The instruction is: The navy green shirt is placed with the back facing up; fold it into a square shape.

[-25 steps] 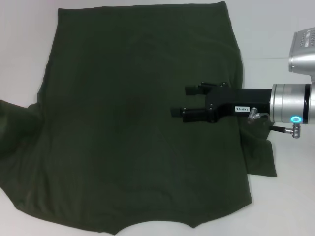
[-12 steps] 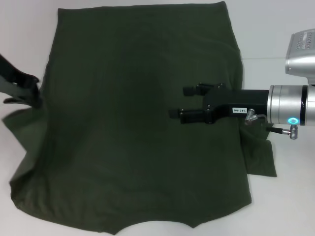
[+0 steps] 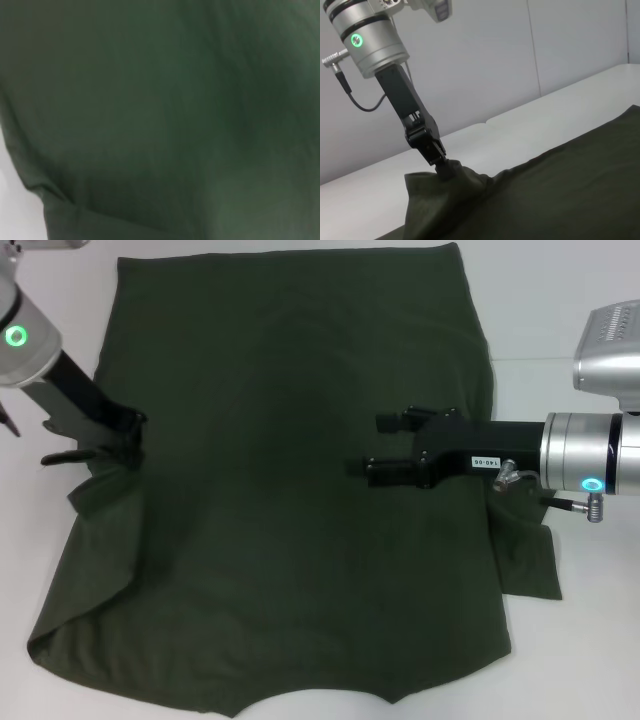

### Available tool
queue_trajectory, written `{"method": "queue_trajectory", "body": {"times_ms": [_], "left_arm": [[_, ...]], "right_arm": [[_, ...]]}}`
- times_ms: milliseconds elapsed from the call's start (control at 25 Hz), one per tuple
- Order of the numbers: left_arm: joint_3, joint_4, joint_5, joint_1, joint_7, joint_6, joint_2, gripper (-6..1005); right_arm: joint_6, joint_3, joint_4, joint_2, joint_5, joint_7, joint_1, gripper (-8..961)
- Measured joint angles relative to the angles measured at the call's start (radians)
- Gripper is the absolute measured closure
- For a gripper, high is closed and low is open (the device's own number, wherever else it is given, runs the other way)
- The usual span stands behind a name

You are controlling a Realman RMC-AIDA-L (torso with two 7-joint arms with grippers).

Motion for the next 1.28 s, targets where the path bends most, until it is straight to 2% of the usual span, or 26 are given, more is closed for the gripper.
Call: {"method": "queue_trajectory", "body": {"times_ms": [160, 480, 600, 680, 920, 1120, 1160, 1280], "left_arm": [[0.008, -0.050, 0.000, -0.019, -0.007, -0.048, -0.011, 955], [0.003, -0.034, -0.013, -0.022, 0.009, -0.143, -0.077, 864], [0.002, 0.003, -0.014, -0.011, 0.019, -0.143, -0.088, 829], [0.004, 0.032, -0.014, 0.009, 0.031, -0.119, -0.087, 780], [-0.025, 0.063, -0.016, 0.098, 0.050, -0.075, -0.061, 553], [-0.176, 0.064, -0.023, 0.143, 0.047, -0.096, -0.039, 353], [-0.266, 0.045, -0.026, 0.157, 0.037, -0.113, -0.025, 161], [-0.345, 0.025, -0.030, 0.176, 0.022, -0.139, -0.018, 99]], "right_arm": [[0.004, 0.000, 0.000, 0.001, 0.000, 0.006, 0.001, 13], [0.005, 0.000, -0.001, 0.002, 0.000, 0.013, 0.001, 13], [0.005, 0.001, -0.001, 0.002, 0.000, 0.015, 0.002, 13], [0.006, 0.002, -0.001, 0.001, 0.000, 0.017, 0.002, 13], [0.037, 0.002, 0.002, 0.002, 0.000, 0.017, 0.002, 13], [0.030, 0.002, 0.000, 0.000, 0.000, 0.021, 0.001, 13], [0.029, 0.002, -0.001, 0.000, 0.000, 0.021, 0.001, 13], [0.028, 0.002, -0.001, 0.000, 0.000, 0.015, 0.001, 13]]}}
